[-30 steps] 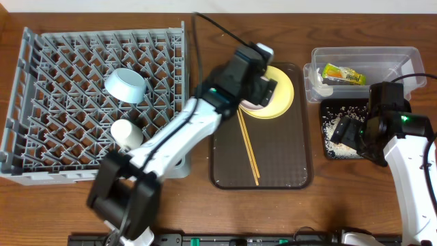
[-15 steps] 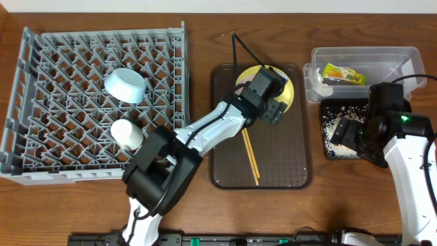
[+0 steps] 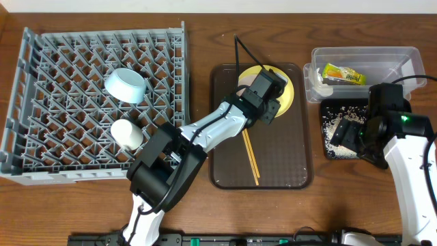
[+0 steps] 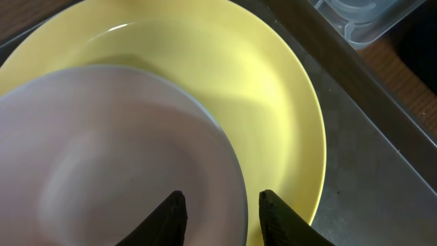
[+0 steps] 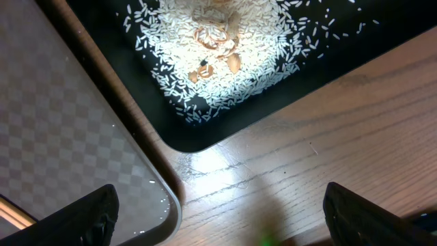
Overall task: Sort waste into correct bins and load items into the dishwasher rack
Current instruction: 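Grasp the pink bowl rim with the left gripper and lift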
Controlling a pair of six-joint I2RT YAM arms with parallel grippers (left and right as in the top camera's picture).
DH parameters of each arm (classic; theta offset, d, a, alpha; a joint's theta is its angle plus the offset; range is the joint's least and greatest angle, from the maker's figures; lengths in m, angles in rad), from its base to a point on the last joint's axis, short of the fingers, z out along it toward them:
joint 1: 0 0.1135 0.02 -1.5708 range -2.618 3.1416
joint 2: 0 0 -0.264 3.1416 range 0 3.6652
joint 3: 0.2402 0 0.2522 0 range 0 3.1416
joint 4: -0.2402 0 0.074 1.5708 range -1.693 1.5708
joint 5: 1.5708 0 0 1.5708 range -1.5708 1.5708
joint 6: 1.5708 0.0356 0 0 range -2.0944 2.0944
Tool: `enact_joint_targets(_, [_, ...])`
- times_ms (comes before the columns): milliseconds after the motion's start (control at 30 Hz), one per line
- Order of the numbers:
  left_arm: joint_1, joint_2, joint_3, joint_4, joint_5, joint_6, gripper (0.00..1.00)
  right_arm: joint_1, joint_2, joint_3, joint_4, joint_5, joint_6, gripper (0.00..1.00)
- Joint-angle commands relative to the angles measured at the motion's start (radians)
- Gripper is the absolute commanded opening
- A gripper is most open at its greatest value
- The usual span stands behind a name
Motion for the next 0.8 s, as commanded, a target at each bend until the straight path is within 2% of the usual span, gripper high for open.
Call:
enact_joint_targets(0, [-0.002,0.018,0.004,-0.008,-0.013,0.006,0.38,-0.008,-0.014,0.008,-0.004,0.014,-0.006,0.93])
enact_joint_targets(100, [-0.002,0.019,0.004,-0.012,-0.037,0.006,0.38,-0.008,-0.014,0.008,-0.006,0.014,-0.006,0.93])
enact_joint_targets(233, [-0.002,0.019,0.004,-0.024,-0.064,0.006,0.29,-0.008,-0.014,0.008,-0.008,0.014,-0.006,0.93])
enact_joint_targets(367, [-0.002,0.019,0.002,-0.039,-0.064,0.006,0.27,-0.008,-0.014,0.008,-0.009,0.014,-0.006,0.93])
enact_joint_targets(567, [-0.003,0.018,0.002,-0.038,-0.064,0.006,0.08,-0.008,-0.014,0.008,-0.011,0.014,-0.014,0.93])
enact_joint_targets(767, [-0.004,-0.044,0.003,-0.043,-0.059,0.006,0.06,-0.008,-0.014,0.008,-0.011,0.014,-0.014,0.93])
